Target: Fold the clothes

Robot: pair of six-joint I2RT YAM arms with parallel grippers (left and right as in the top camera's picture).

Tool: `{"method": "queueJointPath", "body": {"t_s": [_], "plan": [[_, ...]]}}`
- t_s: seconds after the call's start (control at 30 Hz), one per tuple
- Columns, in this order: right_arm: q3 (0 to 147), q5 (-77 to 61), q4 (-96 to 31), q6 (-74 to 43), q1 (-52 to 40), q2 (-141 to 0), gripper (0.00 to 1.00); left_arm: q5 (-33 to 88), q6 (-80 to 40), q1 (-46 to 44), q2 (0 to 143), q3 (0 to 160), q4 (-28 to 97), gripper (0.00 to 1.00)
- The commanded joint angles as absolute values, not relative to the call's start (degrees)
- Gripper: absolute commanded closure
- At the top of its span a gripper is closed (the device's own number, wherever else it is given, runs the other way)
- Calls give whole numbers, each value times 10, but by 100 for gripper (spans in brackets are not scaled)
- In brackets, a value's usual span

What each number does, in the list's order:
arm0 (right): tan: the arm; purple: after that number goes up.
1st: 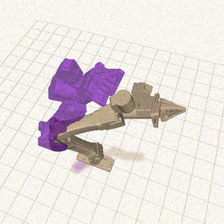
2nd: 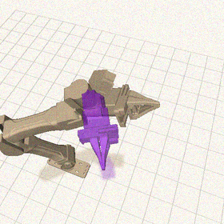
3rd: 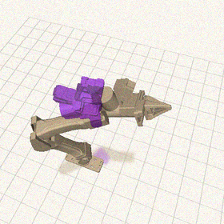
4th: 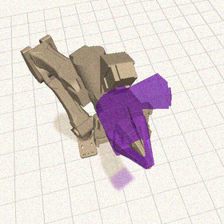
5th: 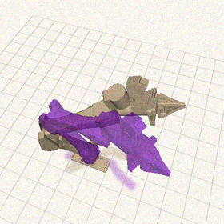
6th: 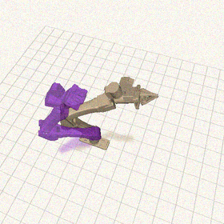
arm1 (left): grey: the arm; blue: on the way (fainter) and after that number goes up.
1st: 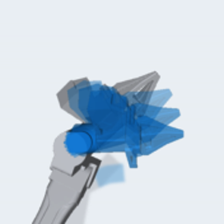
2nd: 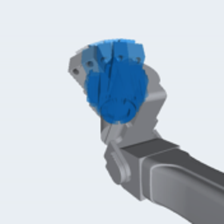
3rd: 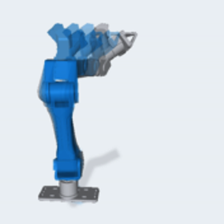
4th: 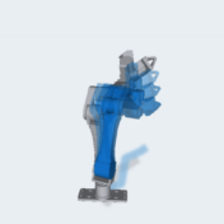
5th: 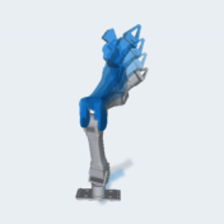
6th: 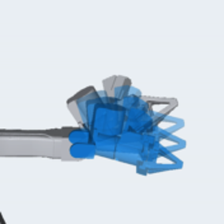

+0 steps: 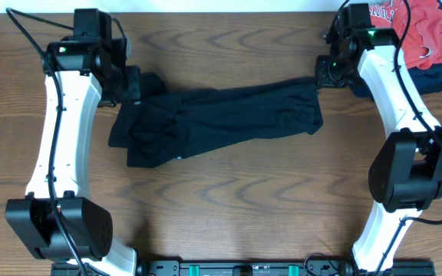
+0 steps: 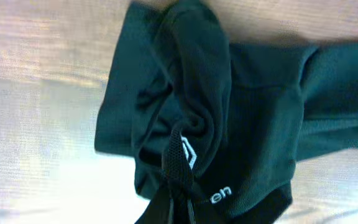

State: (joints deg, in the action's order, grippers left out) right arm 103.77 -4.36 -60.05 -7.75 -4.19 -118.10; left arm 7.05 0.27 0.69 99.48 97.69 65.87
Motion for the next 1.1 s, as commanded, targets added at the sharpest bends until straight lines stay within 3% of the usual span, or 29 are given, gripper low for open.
{"method": "queueJointPath", "body": {"t_s": [0.0, 0.23, 0.27, 0.3, 0.33, 0.37, 0.4, 0.47, 0.7, 0.8, 1.07], "plan": [[1043, -68, -608, -59, -38, -1172, 99, 55, 10, 9, 997, 948, 677, 94], [1042, -92, -638, -59, -45, -1172, 99, 53, 10, 9, 999, 859, 654, 93], [1042, -92, -644, -55, -46, -1172, 99, 52, 11, 9, 1000, 849, 648, 85], [1042, -92, -649, -55, -46, -1172, 95, 47, 11, 9, 1000, 841, 641, 66], [1042, -92, -656, -55, -46, -1172, 83, 36, 10, 9, 1000, 835, 634, 55], [1042, -92, -663, -55, -44, -1172, 61, 24, 10, 10, 1000, 834, 632, 48], [1042, -92, -671, -54, -43, -1172, 45, 11, 10, 10, 1000, 834, 628, 34], [1042, -92, -687, -50, -39, -1172, 37, -13, 5, 10, 999, 839, 624, 21], [1042, -107, -720, 6, -17, -1172, 16, -26, -53, 32, 983, 889, 624, 13], [1042, -109, -704, 47, -14, -1176, 12, -24, -66, 40, 970, 893, 603, 10], [1042, -108, -653, 65, -18, -1225, 19, -24, -68, 52, 961, 893, 581, 7]]}}
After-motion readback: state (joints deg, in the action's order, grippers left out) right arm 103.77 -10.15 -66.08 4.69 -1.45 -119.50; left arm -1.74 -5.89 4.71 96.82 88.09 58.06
